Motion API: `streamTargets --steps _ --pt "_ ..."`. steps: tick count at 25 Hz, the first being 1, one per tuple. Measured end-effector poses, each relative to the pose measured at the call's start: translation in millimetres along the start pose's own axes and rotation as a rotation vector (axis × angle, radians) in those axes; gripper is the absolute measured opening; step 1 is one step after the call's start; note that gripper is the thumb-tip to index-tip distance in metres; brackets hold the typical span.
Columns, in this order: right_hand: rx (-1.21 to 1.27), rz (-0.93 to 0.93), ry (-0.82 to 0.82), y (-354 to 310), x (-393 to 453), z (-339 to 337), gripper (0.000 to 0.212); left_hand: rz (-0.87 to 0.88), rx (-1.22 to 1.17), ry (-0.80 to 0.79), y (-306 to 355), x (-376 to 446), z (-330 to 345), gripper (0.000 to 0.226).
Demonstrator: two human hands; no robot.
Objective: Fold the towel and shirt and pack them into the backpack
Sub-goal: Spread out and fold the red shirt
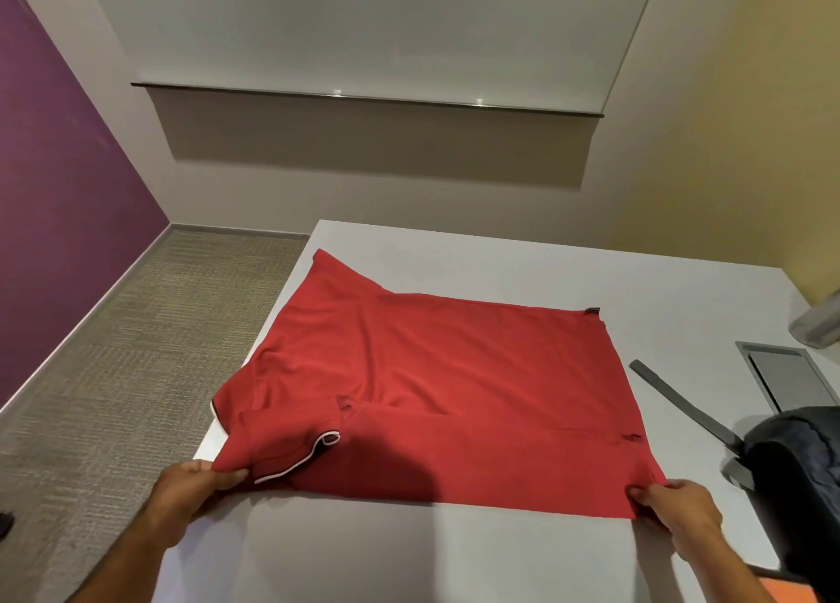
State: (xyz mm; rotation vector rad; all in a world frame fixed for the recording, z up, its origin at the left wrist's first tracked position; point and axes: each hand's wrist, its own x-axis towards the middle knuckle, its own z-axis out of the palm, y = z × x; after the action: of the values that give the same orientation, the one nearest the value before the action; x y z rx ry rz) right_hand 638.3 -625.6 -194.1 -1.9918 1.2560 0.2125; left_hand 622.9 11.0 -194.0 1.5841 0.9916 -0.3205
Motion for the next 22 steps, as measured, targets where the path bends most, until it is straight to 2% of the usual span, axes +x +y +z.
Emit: streamTargets --steps 3,5,8,11,16,18,22 --pt "0.19 0.11 0.006 5 3 -3 0.021 0.001 -0.095 0.018 7 4 -3 0.029" --pt "0.247 0.162 -0.011 18 19 -2 0.029 -0.008 -0.172 0.037 11 3 -3 0.014" --pt "0.352 0.219 -0.018 28 26 -1 0.032 -0.037 -0.278 0.077 11 3 -6 0.022" --pt "0.321 0.206 0.107 12 -15 -11 0.025 -0.033 -0.332 0.132 5 5 -10 0.042" --pt "0.288 0.174 0.086 27 -23 -16 0.019 -0.049 -0.391 0.163 -7 4 -18 0.041" --pt "0.324 0.127 0.07 51 1 -11 0.018 -0.06 -0.385 0.167 -15 2 -23 0.04" --pt "0.262 0.075 0.043 57 -32 -20 0.017 -0.091 -0.356 0.198 -34 -7 -35 0.038"
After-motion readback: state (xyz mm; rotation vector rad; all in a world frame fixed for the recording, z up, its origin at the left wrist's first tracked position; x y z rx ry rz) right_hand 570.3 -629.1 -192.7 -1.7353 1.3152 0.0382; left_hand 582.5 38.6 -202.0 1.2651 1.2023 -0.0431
